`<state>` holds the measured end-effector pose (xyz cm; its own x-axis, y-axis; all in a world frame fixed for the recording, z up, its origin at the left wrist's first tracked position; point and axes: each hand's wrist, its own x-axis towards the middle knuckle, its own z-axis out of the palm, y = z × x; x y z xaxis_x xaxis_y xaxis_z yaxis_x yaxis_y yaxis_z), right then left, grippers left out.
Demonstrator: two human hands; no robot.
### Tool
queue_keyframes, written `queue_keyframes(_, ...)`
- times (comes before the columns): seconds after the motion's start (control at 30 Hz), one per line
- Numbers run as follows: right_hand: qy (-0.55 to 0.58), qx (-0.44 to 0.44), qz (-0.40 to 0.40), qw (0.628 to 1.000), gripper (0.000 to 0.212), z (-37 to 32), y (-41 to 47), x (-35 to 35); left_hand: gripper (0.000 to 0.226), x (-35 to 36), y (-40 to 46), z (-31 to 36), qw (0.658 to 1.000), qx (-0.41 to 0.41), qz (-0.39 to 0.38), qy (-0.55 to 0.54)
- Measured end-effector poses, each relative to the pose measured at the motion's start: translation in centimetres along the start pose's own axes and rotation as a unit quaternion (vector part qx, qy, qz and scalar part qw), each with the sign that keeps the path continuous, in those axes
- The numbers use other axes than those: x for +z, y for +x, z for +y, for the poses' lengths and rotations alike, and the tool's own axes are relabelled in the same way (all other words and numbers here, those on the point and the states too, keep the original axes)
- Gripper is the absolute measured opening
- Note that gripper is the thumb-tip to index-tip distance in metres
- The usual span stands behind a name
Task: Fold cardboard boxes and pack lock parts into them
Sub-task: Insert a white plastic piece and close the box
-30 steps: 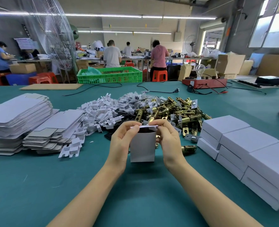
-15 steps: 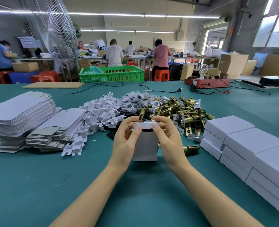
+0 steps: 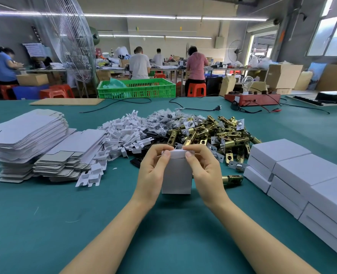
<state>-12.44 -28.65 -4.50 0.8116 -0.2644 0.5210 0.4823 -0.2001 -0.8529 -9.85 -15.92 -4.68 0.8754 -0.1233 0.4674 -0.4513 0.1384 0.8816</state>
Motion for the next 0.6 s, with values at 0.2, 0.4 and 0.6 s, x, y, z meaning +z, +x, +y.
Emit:
queue_keyframes(0.2, -0.038, -0.056, 0.006, 0.998, 0.014, 0.6, -0.2, -0.1, 0.011, -0.2, -0.2, -0.6, 0.999, 0.034, -0.018, 0.026)
queue_keyframes(0.4, -0.053, -0.101, 0.028, 0.993, 0.014, 1.0, -0.4, -0.1, 0.011, -0.2, -0.1, -1.2, 0.998, 0.051, -0.020, 0.040)
queue_keyframes(0.6, -0.095, -0.146, 0.023, 0.984, 0.013, 2.0, -0.5, -0.2, 0.009, -1.1, 0.0, -2.3, 0.989, 0.097, -0.052, 0.098)
